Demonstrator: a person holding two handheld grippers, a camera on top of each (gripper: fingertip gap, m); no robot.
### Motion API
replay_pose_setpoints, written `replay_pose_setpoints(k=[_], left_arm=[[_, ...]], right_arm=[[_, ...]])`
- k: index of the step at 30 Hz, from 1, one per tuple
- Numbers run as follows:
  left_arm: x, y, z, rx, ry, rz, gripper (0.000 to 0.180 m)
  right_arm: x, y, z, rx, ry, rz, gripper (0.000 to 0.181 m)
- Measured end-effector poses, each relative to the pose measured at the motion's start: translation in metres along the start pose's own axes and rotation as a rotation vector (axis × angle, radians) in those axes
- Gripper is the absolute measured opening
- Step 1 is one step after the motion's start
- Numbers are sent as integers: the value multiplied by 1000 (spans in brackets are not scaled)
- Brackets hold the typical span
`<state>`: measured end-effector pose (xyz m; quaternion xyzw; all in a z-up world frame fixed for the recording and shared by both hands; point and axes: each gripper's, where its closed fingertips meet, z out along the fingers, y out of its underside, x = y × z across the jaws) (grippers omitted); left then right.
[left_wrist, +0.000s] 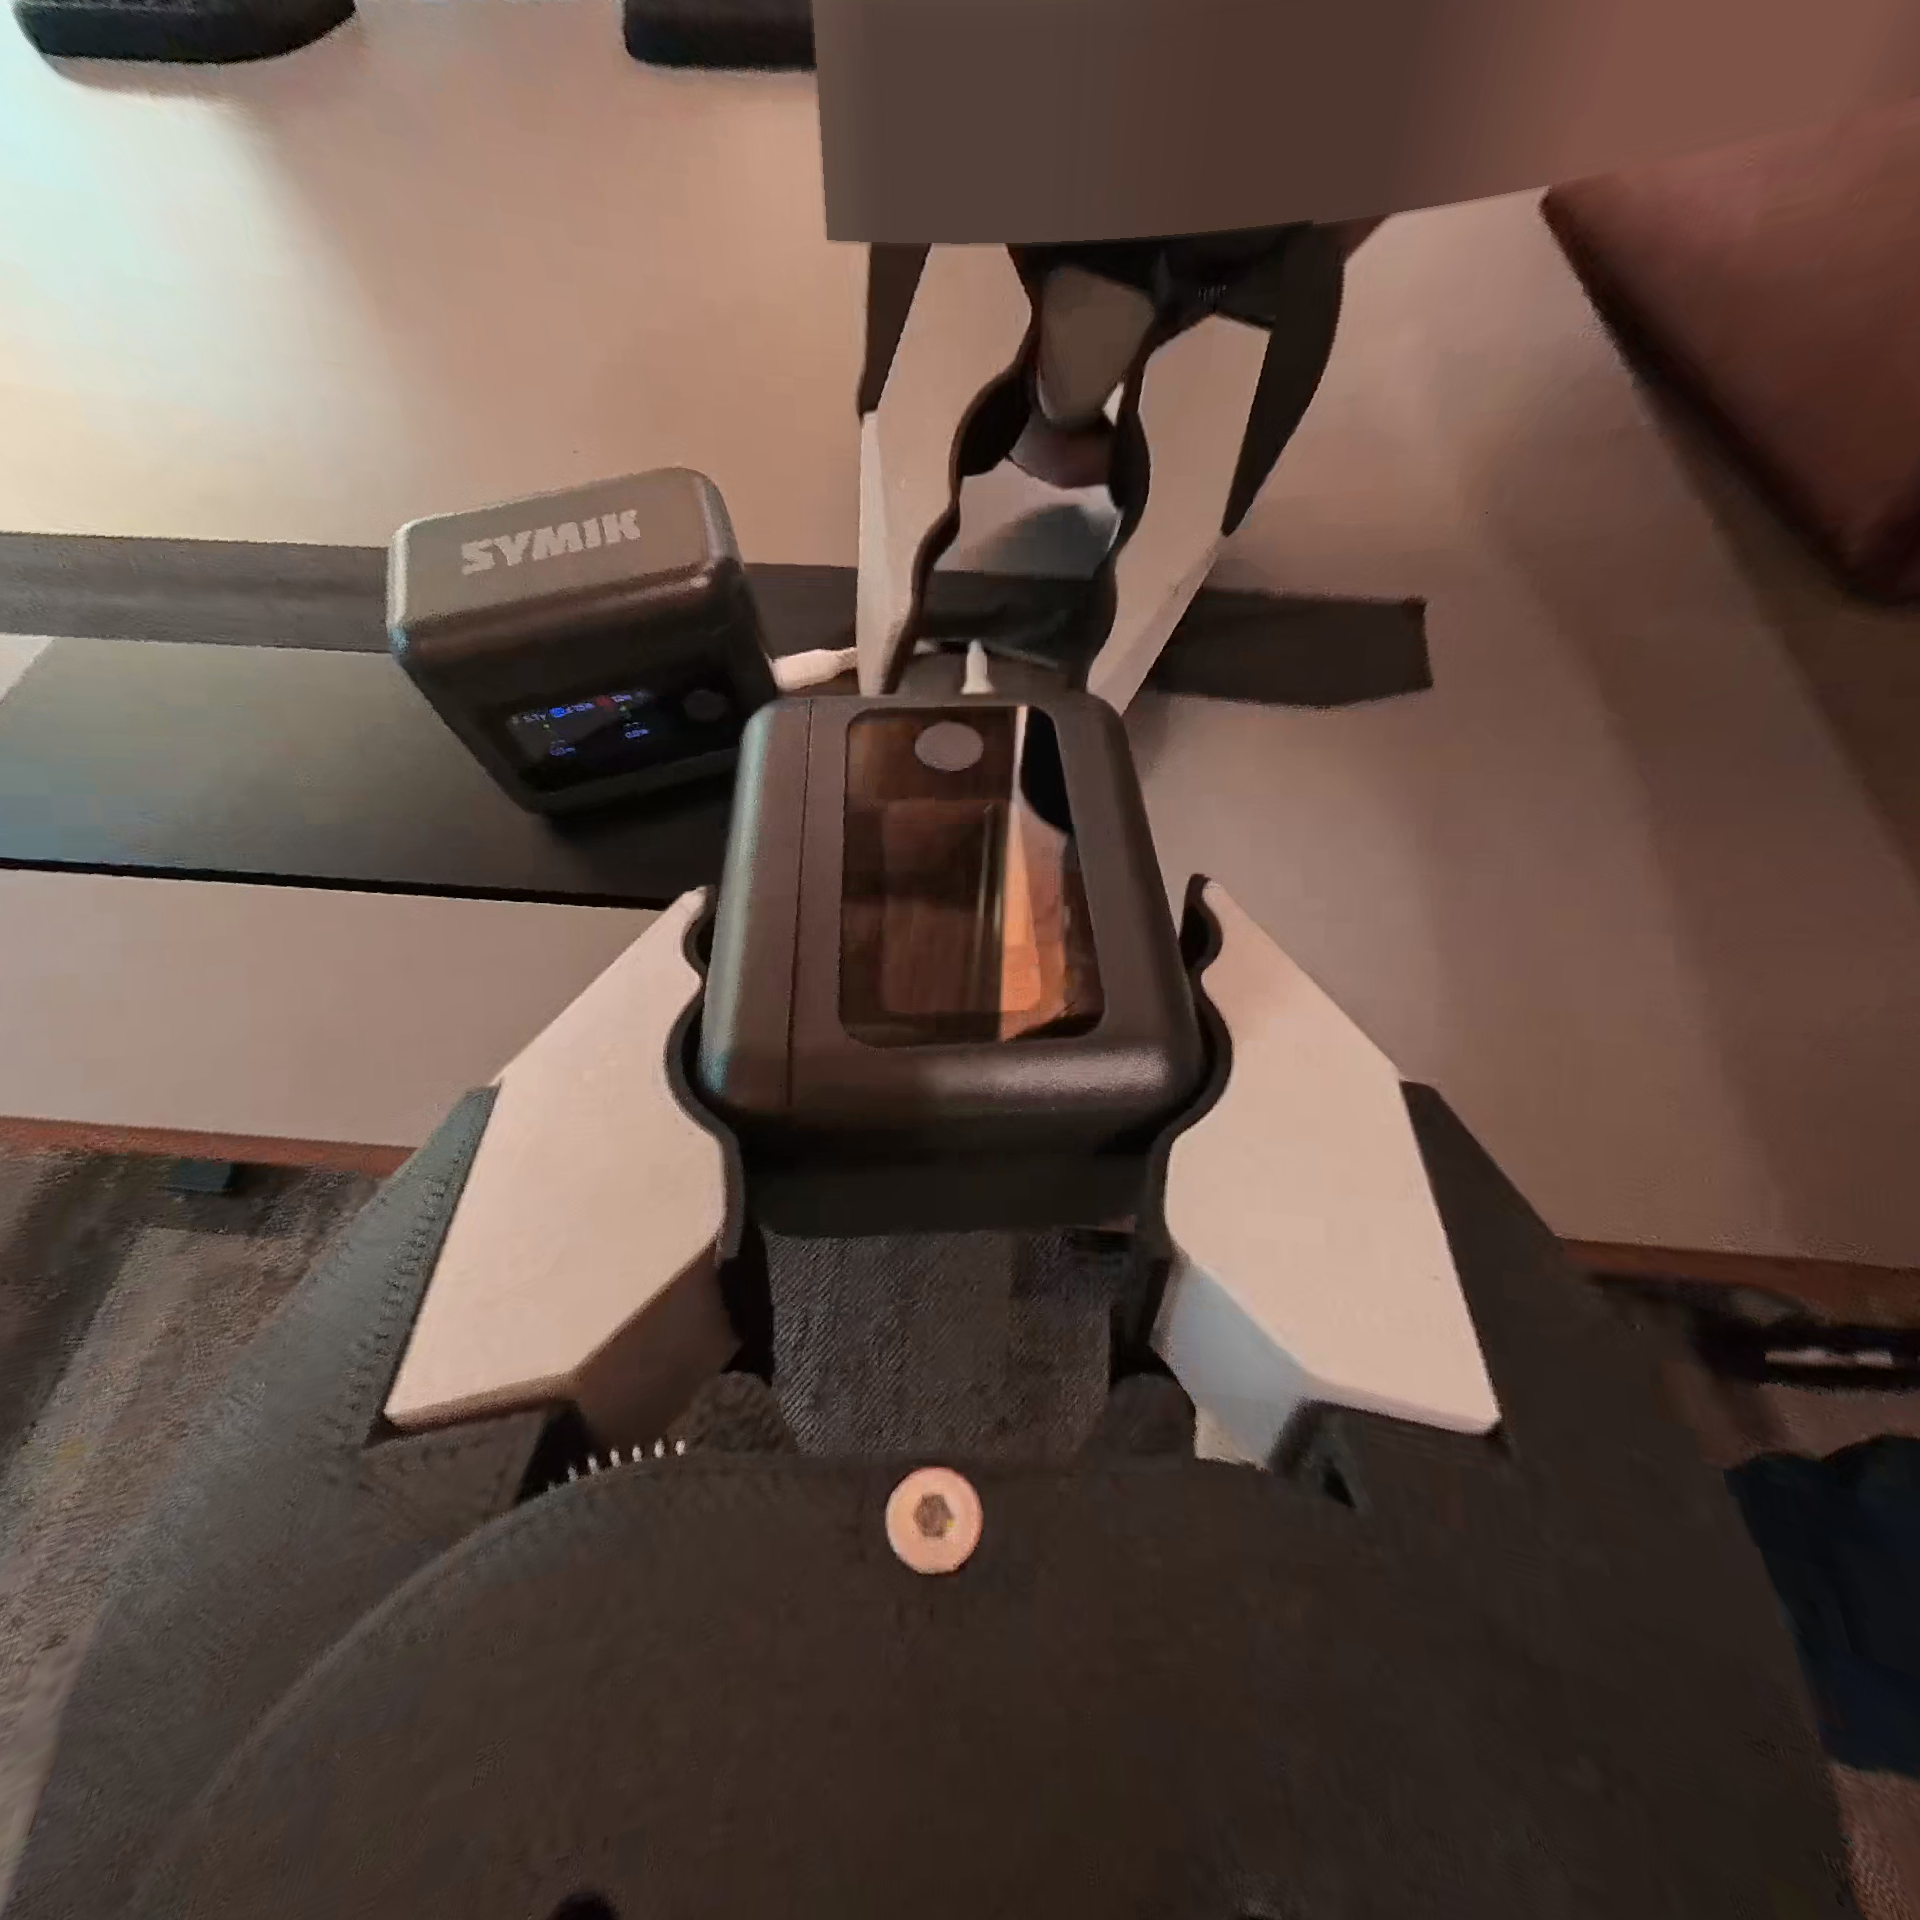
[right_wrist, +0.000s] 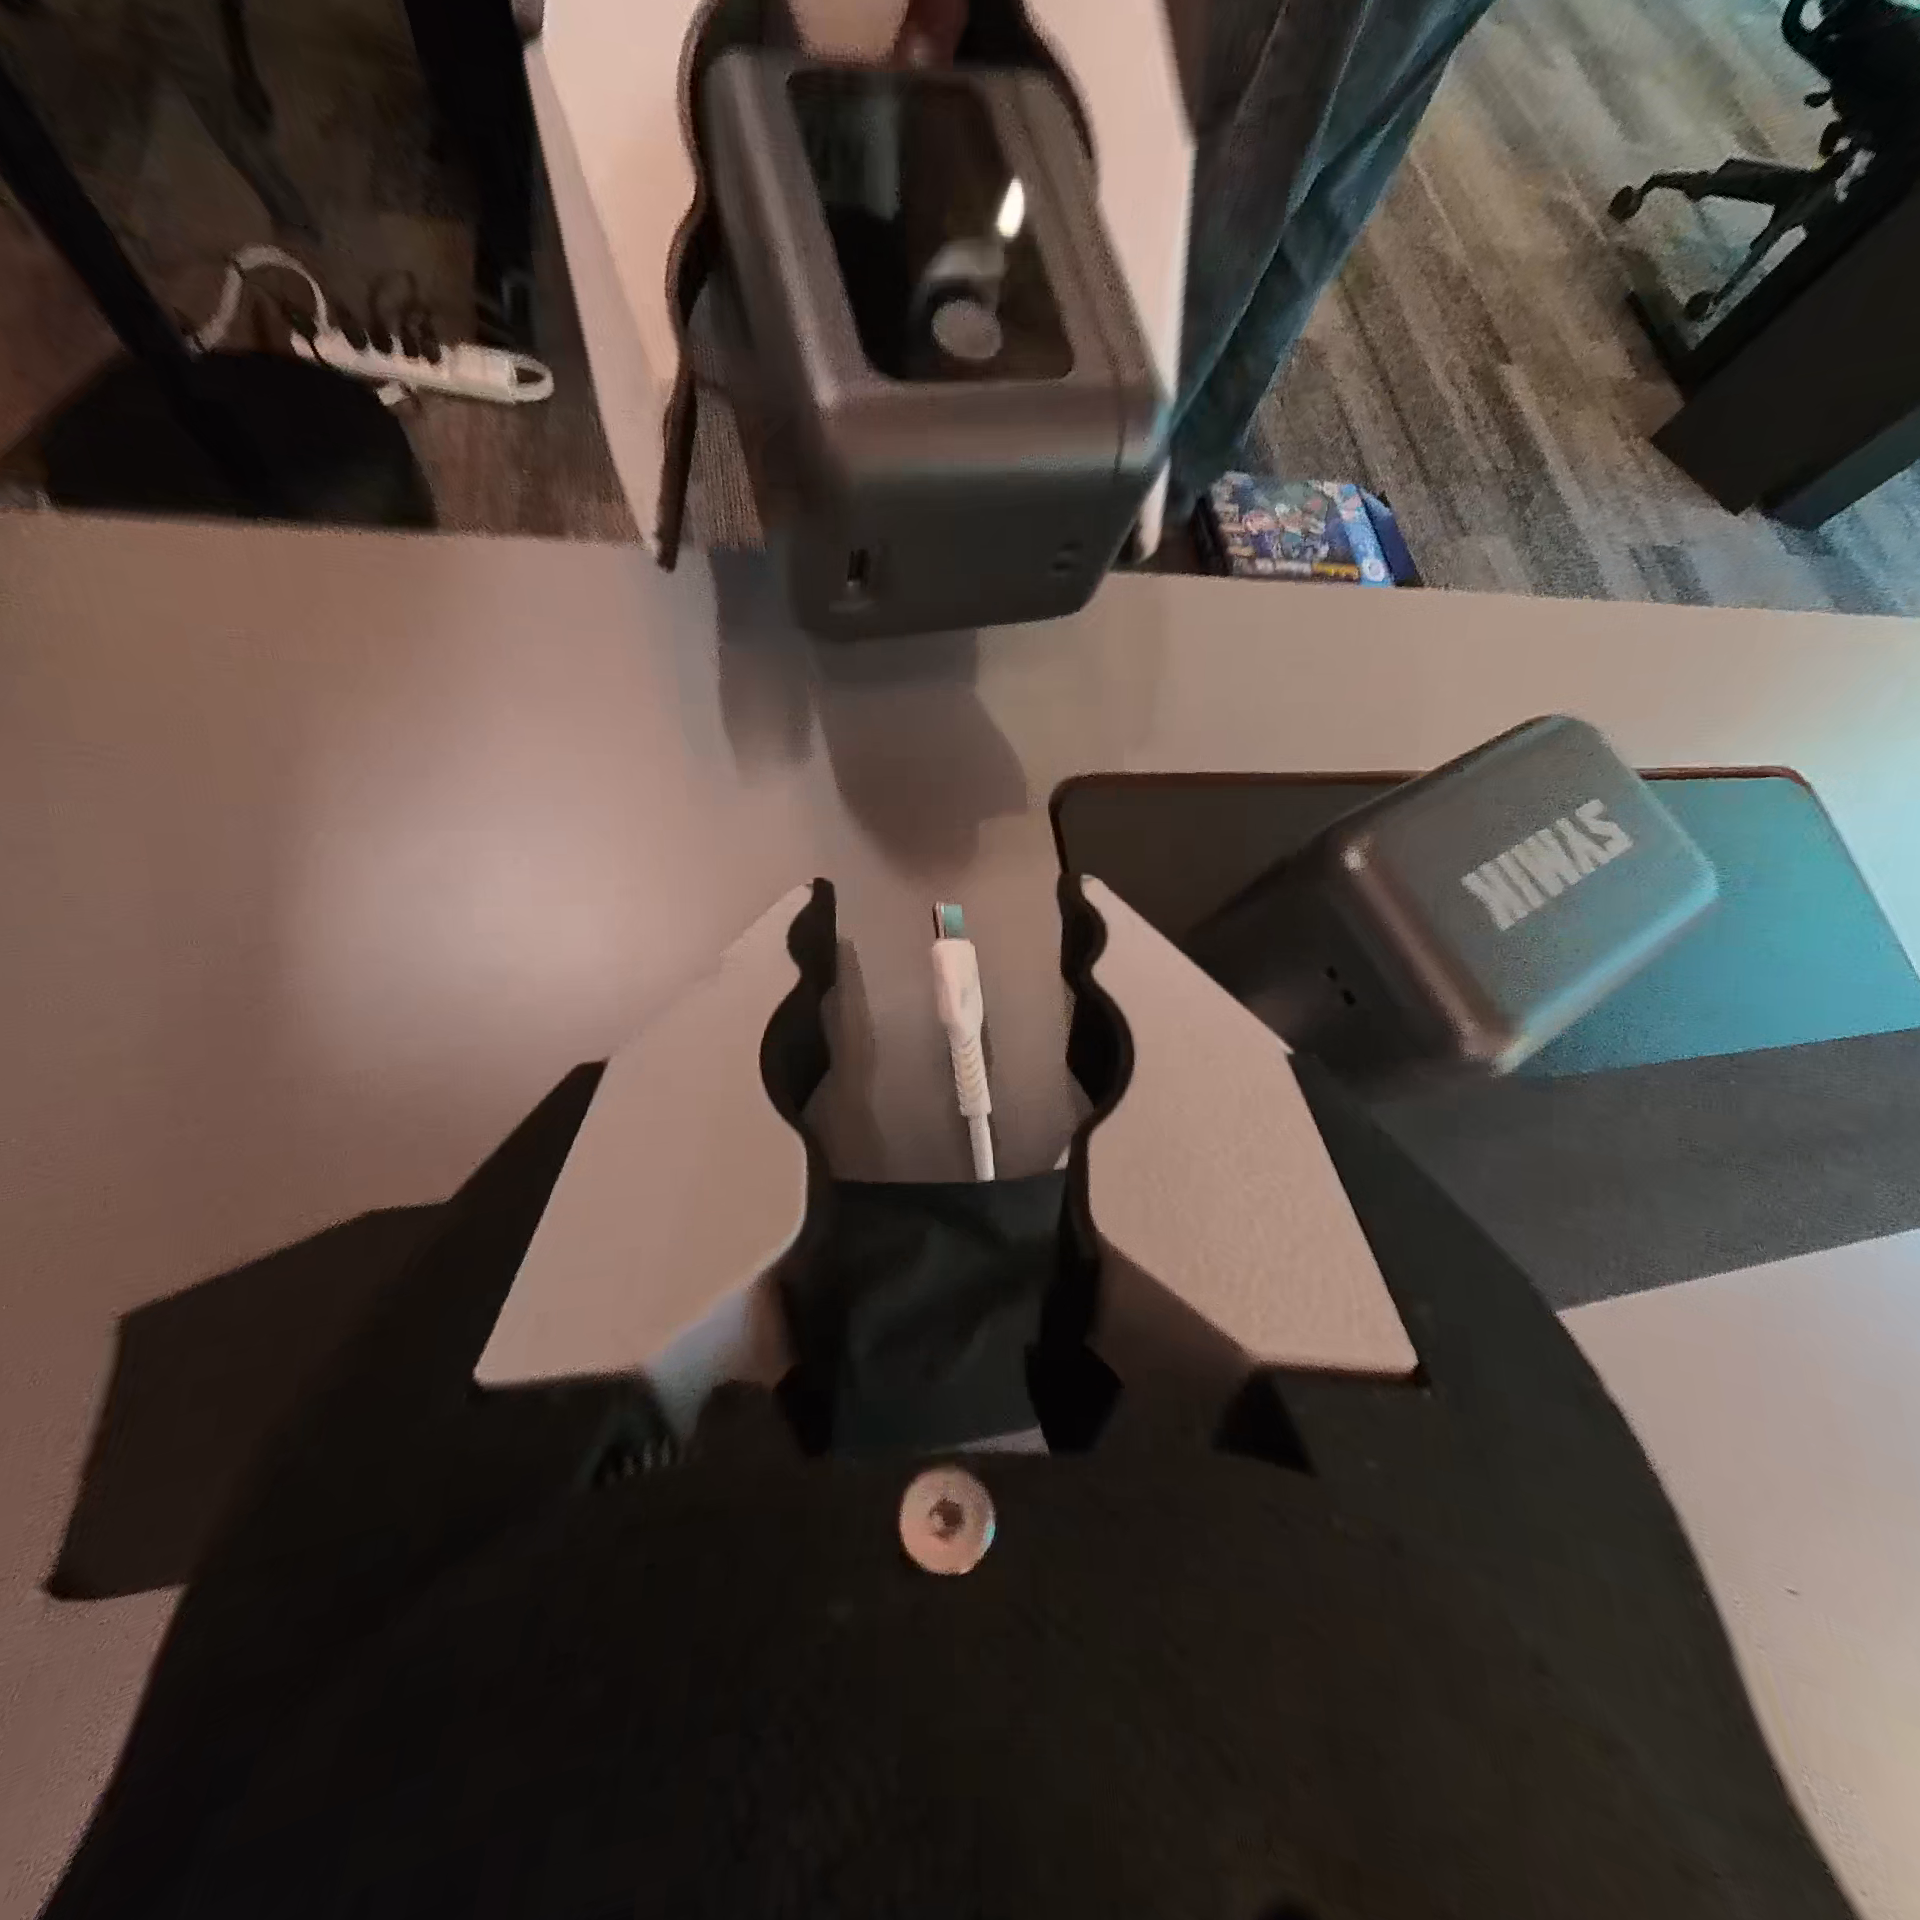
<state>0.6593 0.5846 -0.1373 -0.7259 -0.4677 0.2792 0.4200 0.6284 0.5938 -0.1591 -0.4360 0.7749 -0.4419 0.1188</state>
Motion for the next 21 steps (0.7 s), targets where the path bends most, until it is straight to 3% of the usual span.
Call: replay_pose_setpoints(k=[6,9,13,15,21], left_arm=[[1,-7,-10,84,-26,2,86],[7,-15,-15,85,-87,163,86],[27,-31,-12,93,-134,414,86],[39,-38,-9,102,-126,502,86],[87,-48,-15,197,39,657,85]], right_arm=[[6,-24,-16,91,-109,262,44],[4,-45,-23,142,-243,575,48],[-8,-66,-24,184,-355,941,67],[-25,-69,-20,160,-398,1033,72],[-75,-90,-16,163,-502,1171,58]])
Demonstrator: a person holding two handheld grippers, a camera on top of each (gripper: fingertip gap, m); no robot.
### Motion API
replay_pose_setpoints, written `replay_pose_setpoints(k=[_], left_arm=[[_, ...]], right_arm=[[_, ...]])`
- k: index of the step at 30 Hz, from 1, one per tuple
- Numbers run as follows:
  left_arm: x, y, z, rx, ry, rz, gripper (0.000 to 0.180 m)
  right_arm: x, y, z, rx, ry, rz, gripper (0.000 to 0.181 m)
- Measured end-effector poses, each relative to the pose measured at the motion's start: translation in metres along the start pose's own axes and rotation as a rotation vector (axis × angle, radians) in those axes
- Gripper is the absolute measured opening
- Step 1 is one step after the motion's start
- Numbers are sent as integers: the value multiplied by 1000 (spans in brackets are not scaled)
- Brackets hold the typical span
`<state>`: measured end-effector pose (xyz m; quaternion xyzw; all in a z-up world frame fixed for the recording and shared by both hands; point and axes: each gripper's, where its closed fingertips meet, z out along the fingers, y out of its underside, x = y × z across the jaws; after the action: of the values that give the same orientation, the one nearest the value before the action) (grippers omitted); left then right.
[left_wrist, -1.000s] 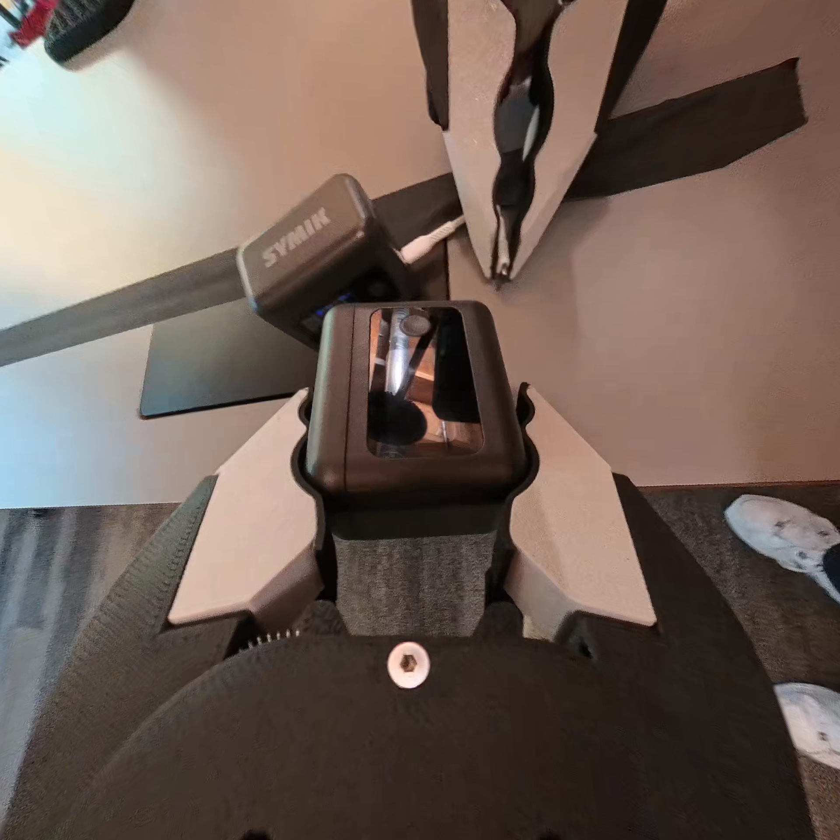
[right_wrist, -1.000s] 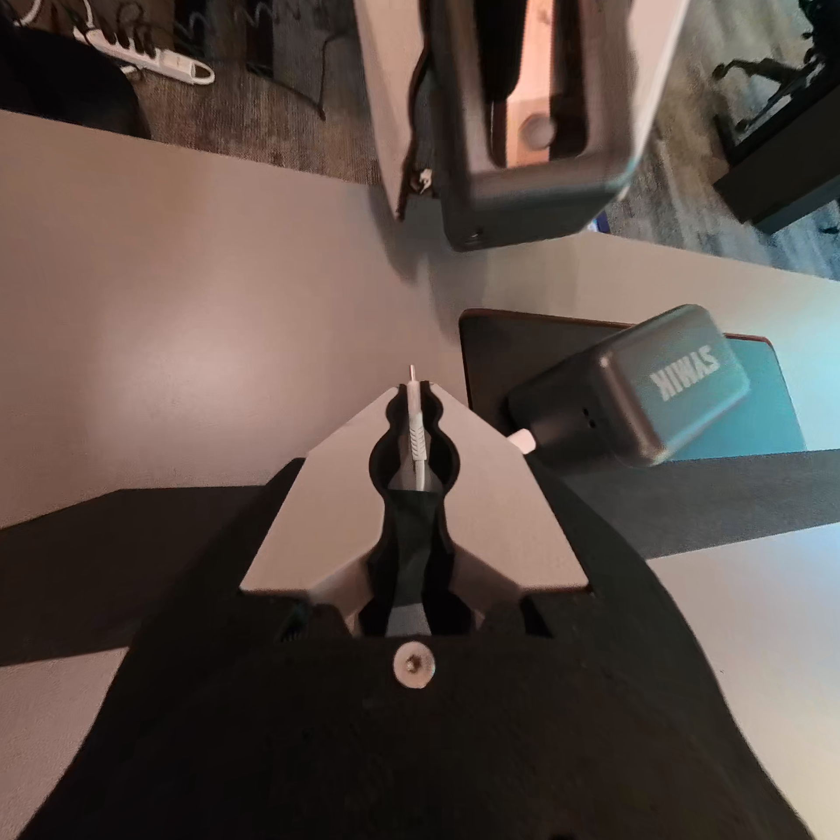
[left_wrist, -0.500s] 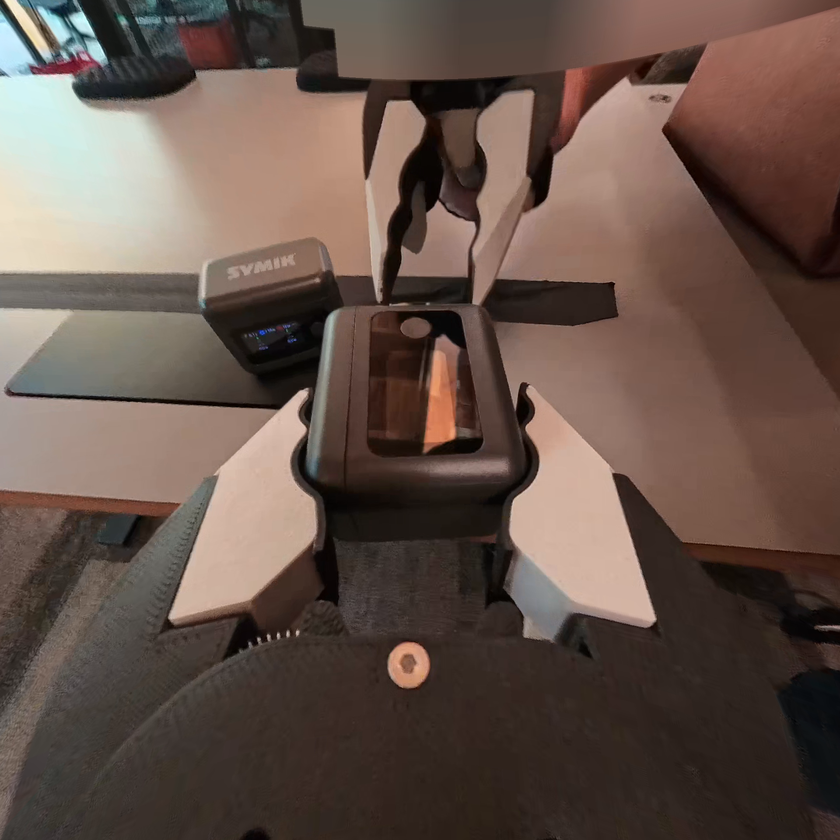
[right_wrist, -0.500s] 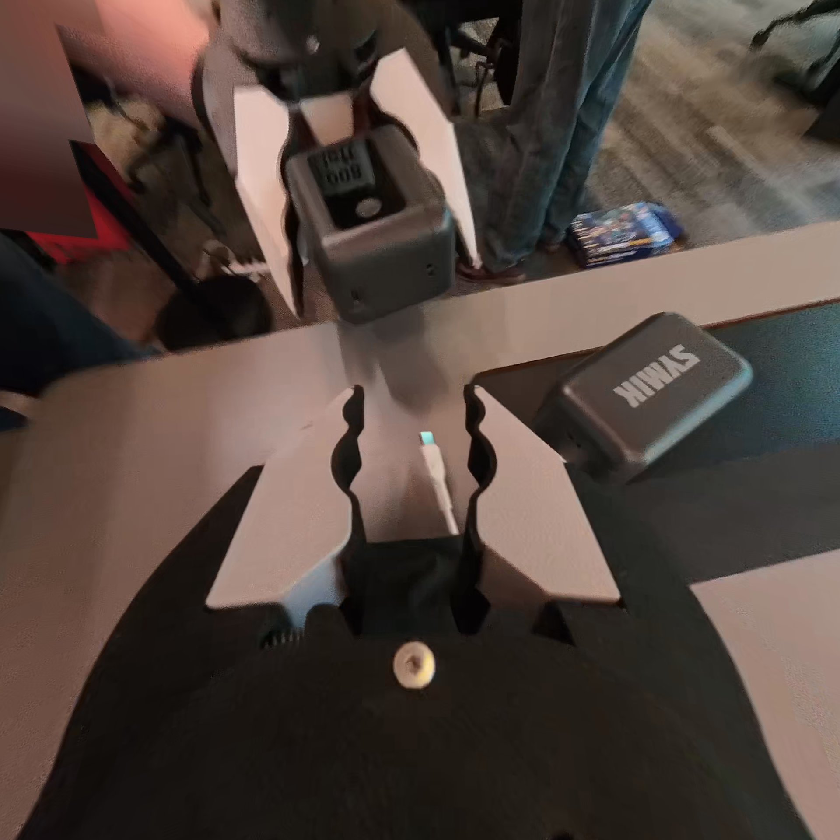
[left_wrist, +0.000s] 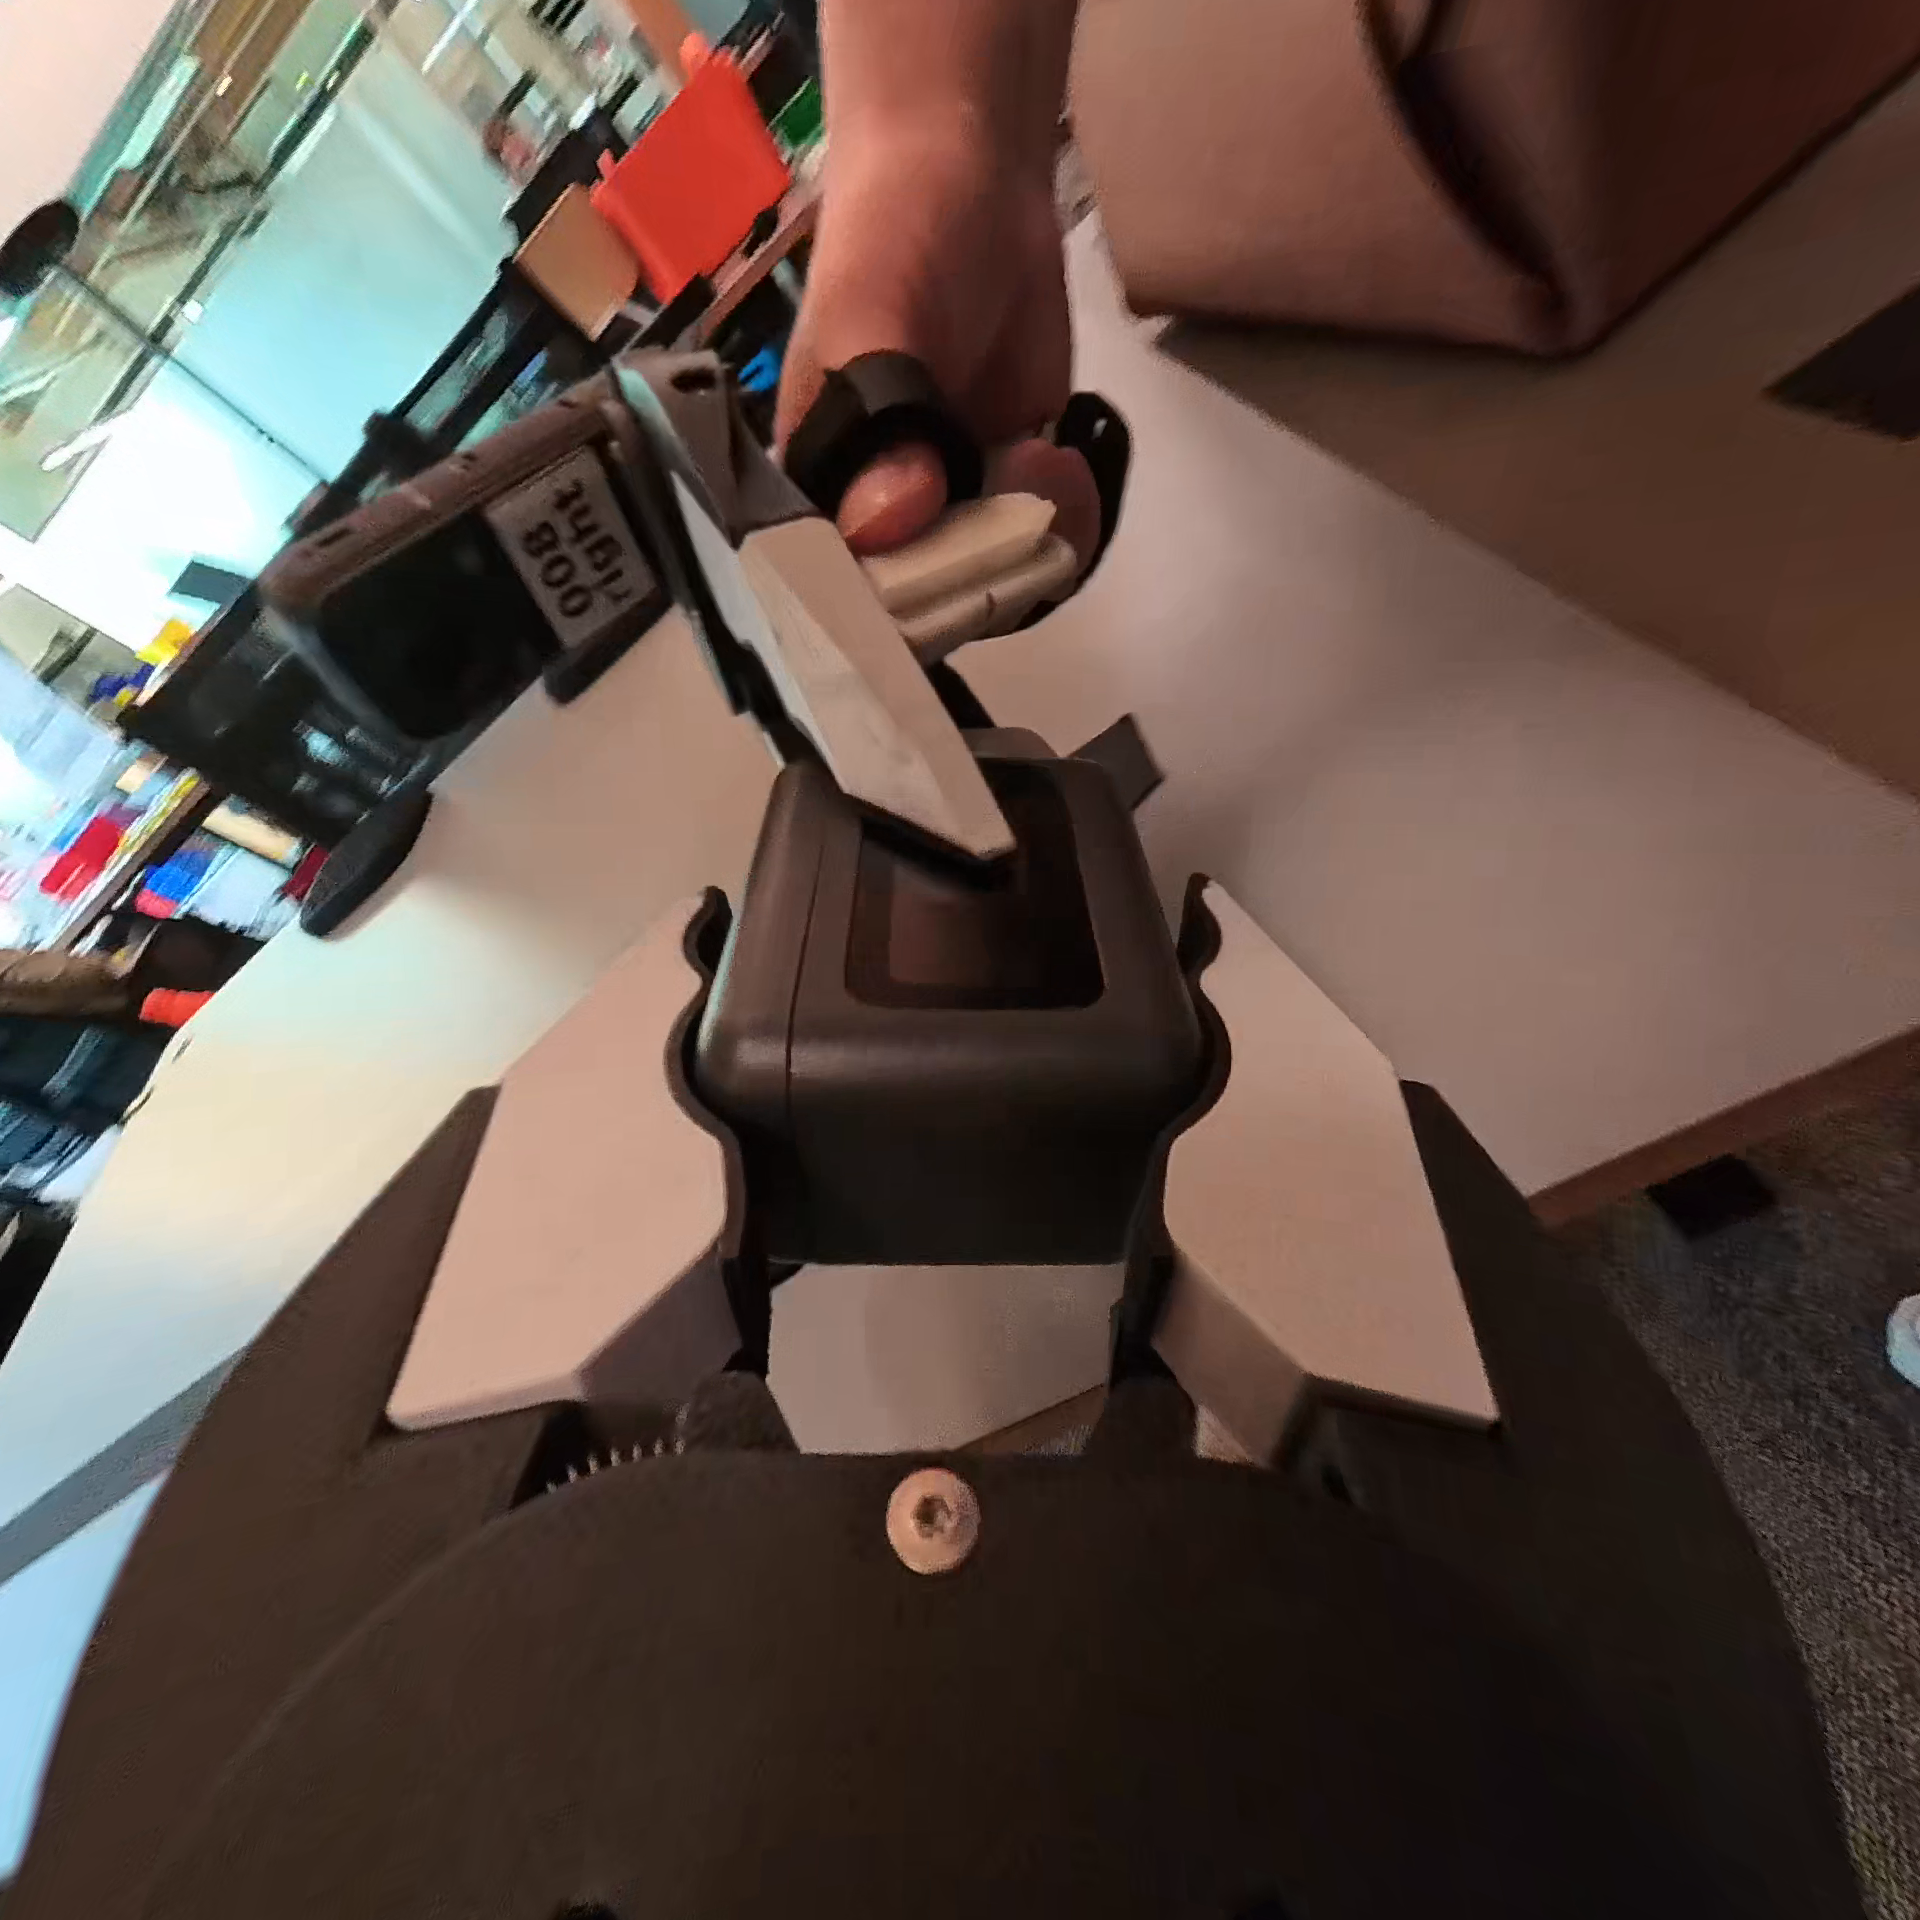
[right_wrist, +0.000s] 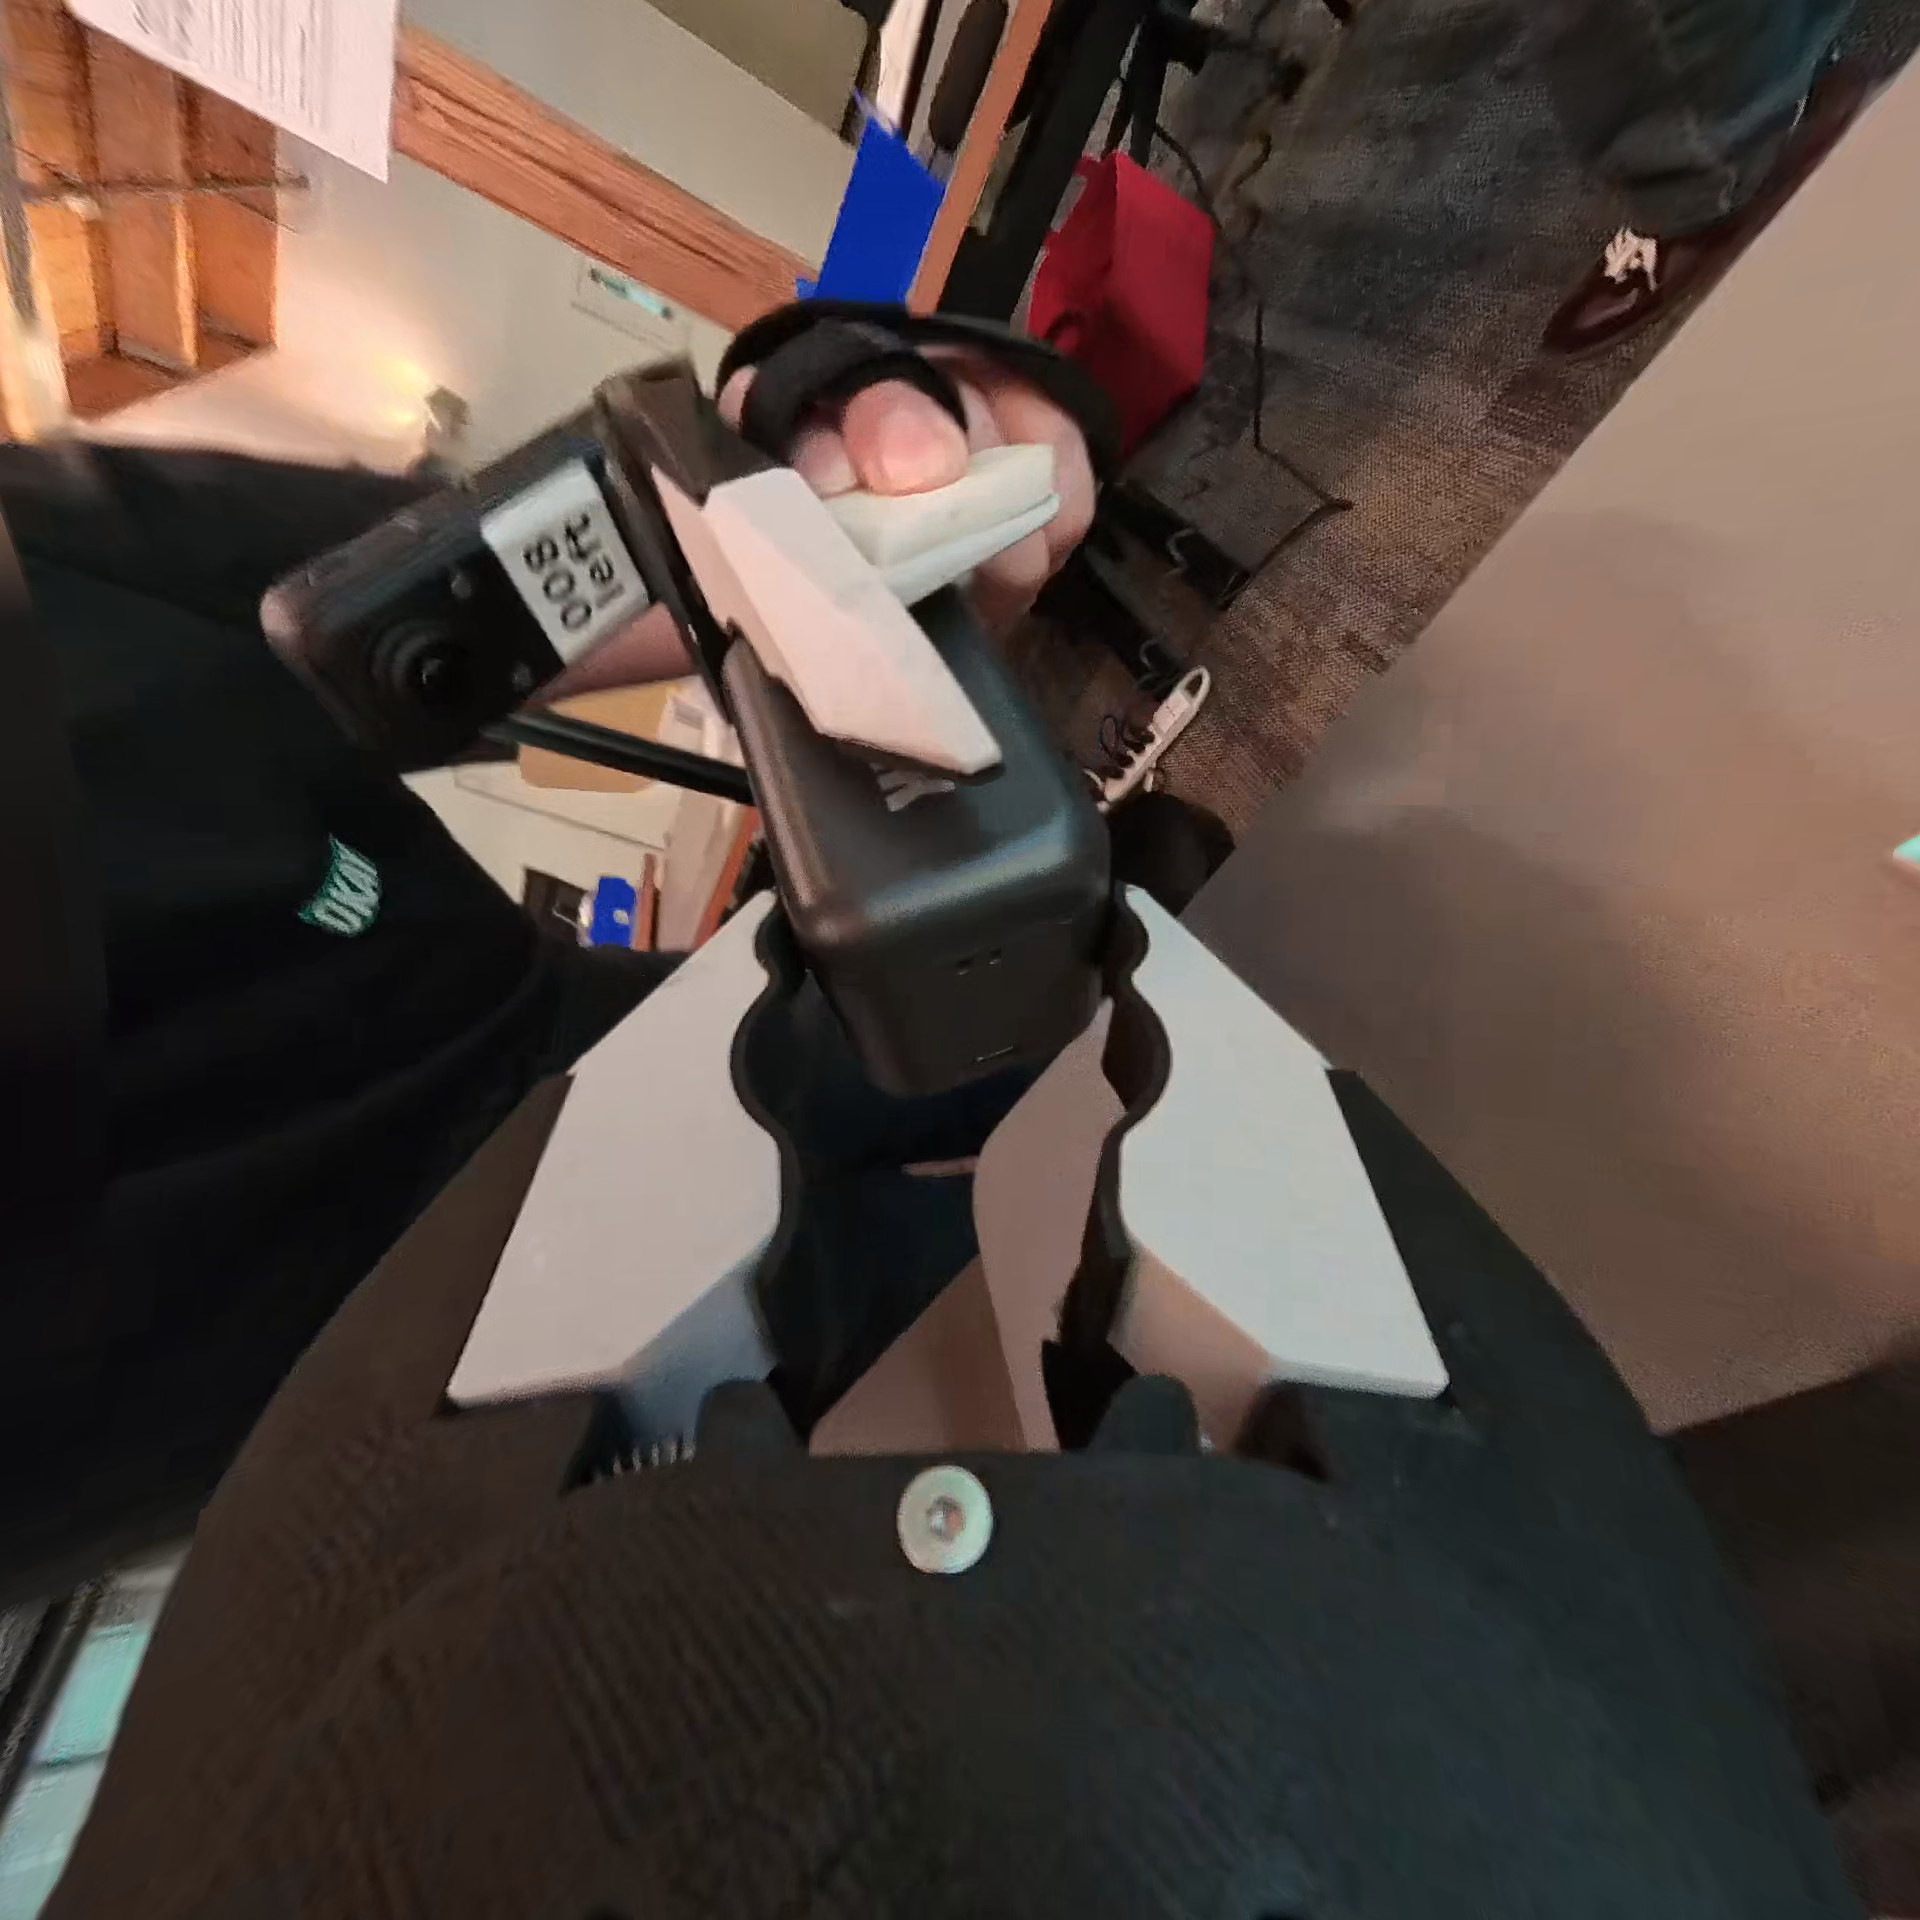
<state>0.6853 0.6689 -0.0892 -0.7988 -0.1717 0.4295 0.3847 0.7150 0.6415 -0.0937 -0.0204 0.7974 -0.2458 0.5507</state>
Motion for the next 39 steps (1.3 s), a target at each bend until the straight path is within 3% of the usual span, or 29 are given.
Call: replay_pose_setpoints(k=[3,6,9,15,22,29,32,35,36,39], left_arm=[[11,-6,-2,64,41,36,86],[8,-2,1,91,47,37,86],[-1,13,9,96,73,-80,98],[-10,43,-3,77,114,-345,94],[1,62,-34,-6,199,-498,85],[4,42,-23,-21,316,-416,72],[5,41,-12,-58,375,-357,68],[15,42,-3,-115,474,-303,63],[18,46,-1,-148,509,-288,54],[19,49,1,-196,549,-283,53]], right_arm=[[-4,12,2,-27,82,-10,56],[2,8,-2,83,191,21,56],[15,6,-14,221,330,-3,56],[49,24,-47,365,760,-229,56],[59,27,-23,374,853,-428,55],[65,36,-11,291,898,-501,55],[61,36,-17,362,914,-463,65],[54,35,-24,440,915,-460,64],[55,34,-23,441,909,-453,62],[56,33,-19,426,866,-448,54]])
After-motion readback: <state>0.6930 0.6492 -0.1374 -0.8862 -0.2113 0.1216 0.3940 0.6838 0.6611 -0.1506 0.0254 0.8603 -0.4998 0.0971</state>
